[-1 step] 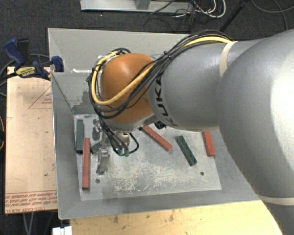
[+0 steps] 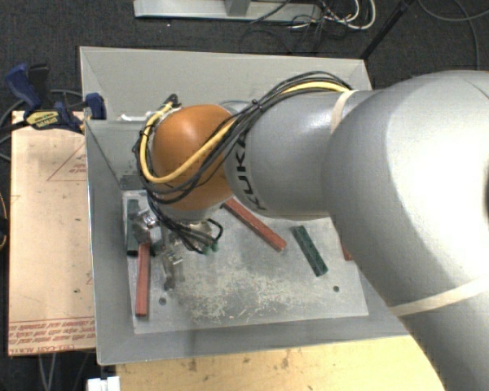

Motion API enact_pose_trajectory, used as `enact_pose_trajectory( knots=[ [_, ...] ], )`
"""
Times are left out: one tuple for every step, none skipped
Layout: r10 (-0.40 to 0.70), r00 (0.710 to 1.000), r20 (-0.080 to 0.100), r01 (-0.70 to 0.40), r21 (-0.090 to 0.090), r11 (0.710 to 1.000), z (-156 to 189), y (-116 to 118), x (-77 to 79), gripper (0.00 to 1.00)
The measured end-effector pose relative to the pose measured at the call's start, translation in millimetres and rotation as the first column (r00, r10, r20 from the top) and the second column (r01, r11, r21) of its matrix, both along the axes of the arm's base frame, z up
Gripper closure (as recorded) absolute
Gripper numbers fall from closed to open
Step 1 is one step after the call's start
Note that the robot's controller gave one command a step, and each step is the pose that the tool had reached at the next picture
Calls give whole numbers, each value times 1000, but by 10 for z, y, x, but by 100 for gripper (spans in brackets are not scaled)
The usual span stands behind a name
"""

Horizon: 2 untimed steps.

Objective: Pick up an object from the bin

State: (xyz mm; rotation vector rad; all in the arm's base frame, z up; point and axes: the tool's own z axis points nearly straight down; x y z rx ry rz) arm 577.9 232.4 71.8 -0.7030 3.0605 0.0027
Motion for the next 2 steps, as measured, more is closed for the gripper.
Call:
enact_pose_trajectory(
  knots=[
    [-1,1000,4,1,2,1000,33,6,15,100],
    [-1,1000,1,1,1,1000,18,3,5,0]
  ],
)
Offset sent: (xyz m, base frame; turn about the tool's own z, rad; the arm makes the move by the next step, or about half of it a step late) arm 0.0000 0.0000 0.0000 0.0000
